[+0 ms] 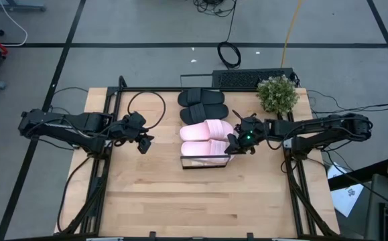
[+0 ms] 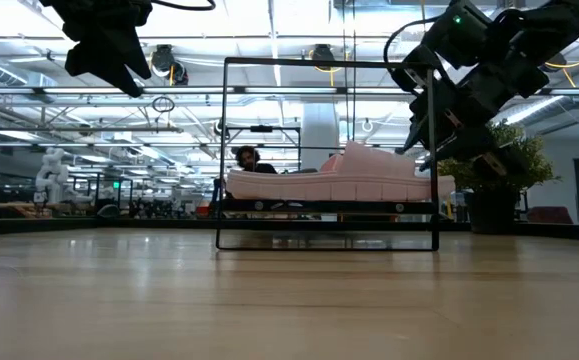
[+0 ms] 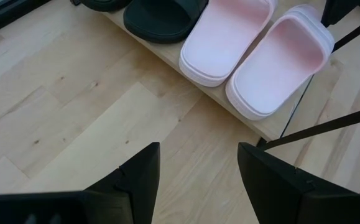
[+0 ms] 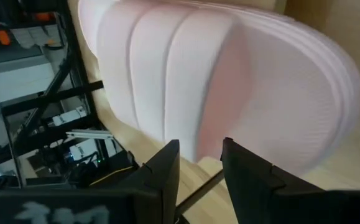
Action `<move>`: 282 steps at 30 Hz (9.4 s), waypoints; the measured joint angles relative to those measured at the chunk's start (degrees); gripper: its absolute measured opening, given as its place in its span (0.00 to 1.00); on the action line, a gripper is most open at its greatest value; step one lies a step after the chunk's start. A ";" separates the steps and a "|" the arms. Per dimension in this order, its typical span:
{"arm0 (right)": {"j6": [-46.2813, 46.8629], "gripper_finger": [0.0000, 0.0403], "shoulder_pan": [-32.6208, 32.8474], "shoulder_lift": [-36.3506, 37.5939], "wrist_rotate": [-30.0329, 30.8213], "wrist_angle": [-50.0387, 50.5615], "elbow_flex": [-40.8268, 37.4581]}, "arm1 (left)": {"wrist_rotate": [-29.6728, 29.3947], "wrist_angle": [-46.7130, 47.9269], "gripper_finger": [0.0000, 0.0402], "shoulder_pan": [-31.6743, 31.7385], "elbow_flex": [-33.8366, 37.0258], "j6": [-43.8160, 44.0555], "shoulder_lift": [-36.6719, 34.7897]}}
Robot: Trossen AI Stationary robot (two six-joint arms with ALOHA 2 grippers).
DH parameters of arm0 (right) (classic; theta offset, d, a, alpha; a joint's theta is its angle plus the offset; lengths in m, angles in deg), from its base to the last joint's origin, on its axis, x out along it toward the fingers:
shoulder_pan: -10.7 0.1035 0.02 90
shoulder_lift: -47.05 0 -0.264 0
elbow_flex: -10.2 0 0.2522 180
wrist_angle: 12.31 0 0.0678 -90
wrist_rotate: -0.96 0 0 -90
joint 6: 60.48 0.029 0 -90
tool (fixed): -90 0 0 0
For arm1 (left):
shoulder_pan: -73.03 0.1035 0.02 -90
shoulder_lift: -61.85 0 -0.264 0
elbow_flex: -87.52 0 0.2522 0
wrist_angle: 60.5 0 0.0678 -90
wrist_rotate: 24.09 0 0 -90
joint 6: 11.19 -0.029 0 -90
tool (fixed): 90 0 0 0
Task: Pick and place slides into the shelf
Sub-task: Put the pink slides on the shelf, then return to Home Position
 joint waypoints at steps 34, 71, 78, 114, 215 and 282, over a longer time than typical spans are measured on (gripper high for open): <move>0.67 0.27 0.00 -4.98 1.59 -11.74 0.02 | -0.61 -0.04 0.52 -0.02 0.00 -0.13 0.01; 0.49 0.27 -0.02 -2.13 -0.24 -5.00 0.07 | -0.50 -0.03 0.52 -0.02 0.00 -0.35 0.02; -0.13 0.27 -0.04 0.47 0.38 -1.67 0.07 | -0.21 0.00 0.52 -0.02 0.00 -0.52 0.02; -49.75 0.27 -0.87 37.02 16.42 -19.36 0.04 | 3.21 -13.61 0.52 -0.02 0.00 -5.95 -20.70; -64.82 0.27 -0.74 67.80 5.74 -7.78 -31.32 | 11.75 -50.77 0.52 -1.64 52.43 -32.49 -53.57; -64.67 0.27 -0.76 67.80 16.43 -2.57 -31.32 | 5.66 -54.31 0.52 -1.64 52.50 -28.28 -50.93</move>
